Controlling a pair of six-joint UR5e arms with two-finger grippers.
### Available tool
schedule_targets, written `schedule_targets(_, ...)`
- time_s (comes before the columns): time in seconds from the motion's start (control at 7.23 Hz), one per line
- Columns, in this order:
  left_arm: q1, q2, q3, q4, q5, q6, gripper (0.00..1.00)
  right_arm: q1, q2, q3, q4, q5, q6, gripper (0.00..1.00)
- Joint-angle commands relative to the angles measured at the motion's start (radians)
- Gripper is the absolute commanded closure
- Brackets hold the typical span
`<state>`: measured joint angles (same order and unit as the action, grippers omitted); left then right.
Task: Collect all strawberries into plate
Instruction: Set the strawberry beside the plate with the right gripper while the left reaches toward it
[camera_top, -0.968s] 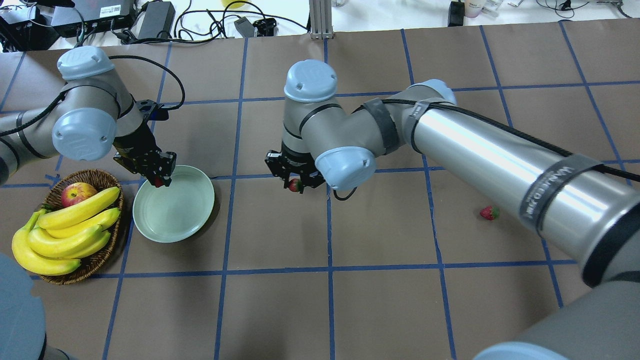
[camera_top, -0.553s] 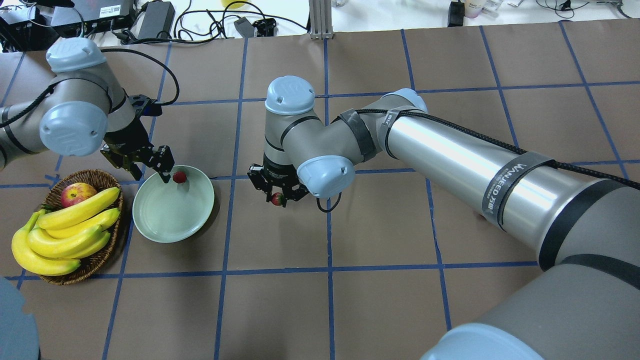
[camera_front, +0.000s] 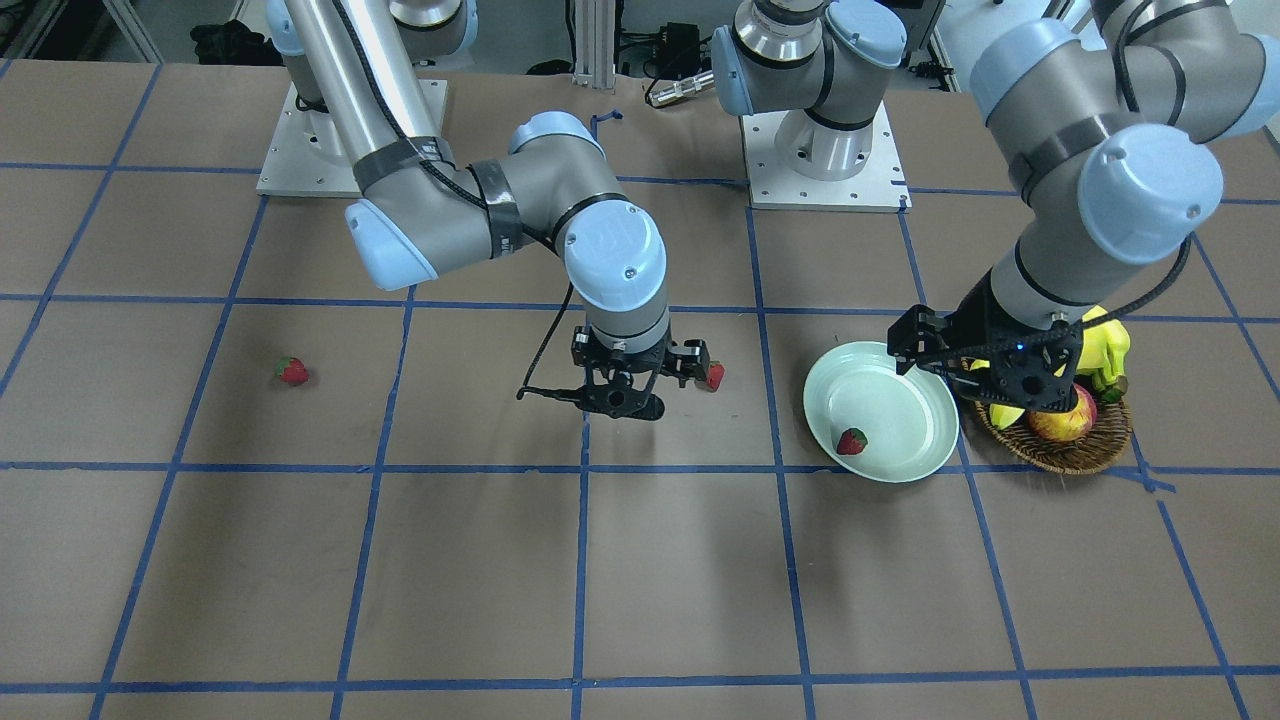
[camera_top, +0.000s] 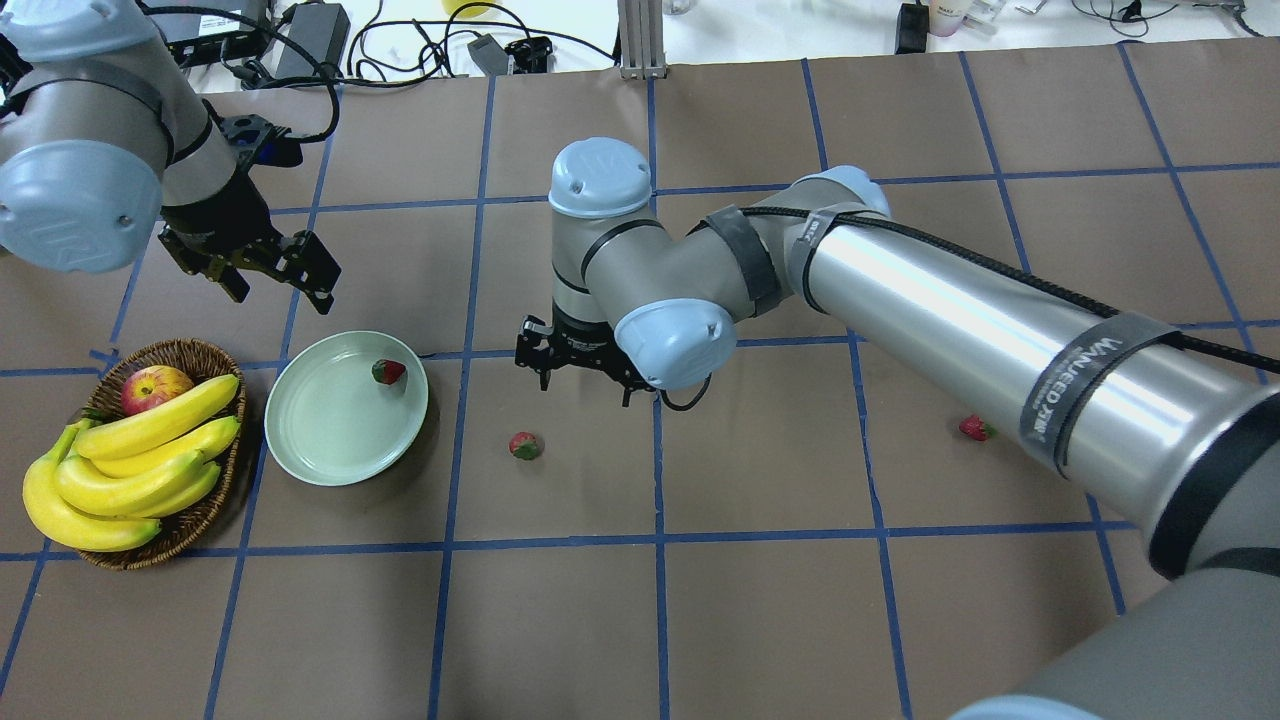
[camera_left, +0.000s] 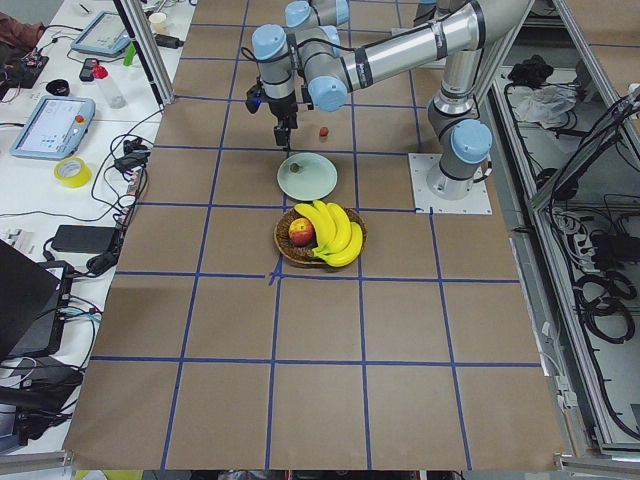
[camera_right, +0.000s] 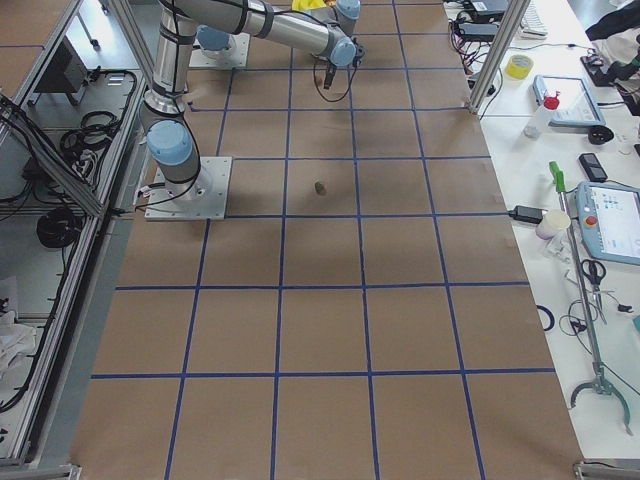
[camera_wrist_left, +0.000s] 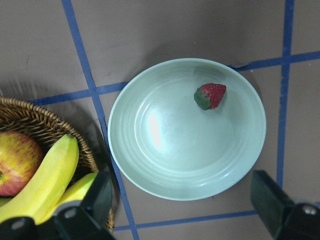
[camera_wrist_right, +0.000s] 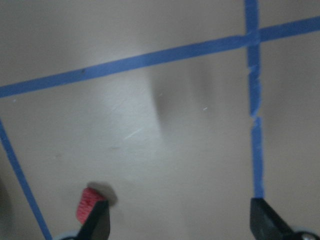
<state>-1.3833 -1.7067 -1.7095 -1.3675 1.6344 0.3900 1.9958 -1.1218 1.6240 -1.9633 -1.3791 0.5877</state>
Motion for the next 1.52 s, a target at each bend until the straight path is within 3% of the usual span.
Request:
schedule_targets(0.0,-0.034,0.035,-0.005,-0.01,-0.007,0.001,0.0,-0.2,-0.151,0.063,0.176,-0.035,-0.24,0.0)
schedule_targets(0.14,-0.043,0.033,-0.007,-0.008,-0.036,-0.038,0.0,-0.304,-0.205,0.124,0.167,-0.043,-0.347,0.0)
schedule_targets(0.41,-0.176,0.006,-0.04,-0.005,-0.074,-0.373,0.0,-0.469,-0.242,0.189,0.165,-0.219,-0.532,0.04)
schedule_targets(0.55,-0.245,-0.005,-0.086,0.016,-0.073,-0.498,0.0,-0.507,-0.242,0.22,0.144,-0.221,-0.607,0.04)
schedule_targets(0.69,-0.273,-0.023,-0.138,0.1,-0.079,-0.525,0.0,-0.569,-0.24,0.279,0.047,-0.219,-0.687,0.04)
schedule_targets(0.83,-0.278,-0.046,-0.206,0.199,-0.178,-0.575,0.0,-0.648,-0.236,0.384,-0.108,-0.216,-0.762,0.04)
schedule_targets(0.97,-0.278,-0.063,-0.269,0.269,-0.2,-0.582,0.0,-0.682,-0.234,0.481,-0.232,-0.215,-0.794,0.04)
schedule_targets(1.38,-0.278,-0.134,-0.303,0.301,-0.203,-0.599,0.0,-0.684,-0.233,0.546,-0.255,-0.221,-0.793,0.07)
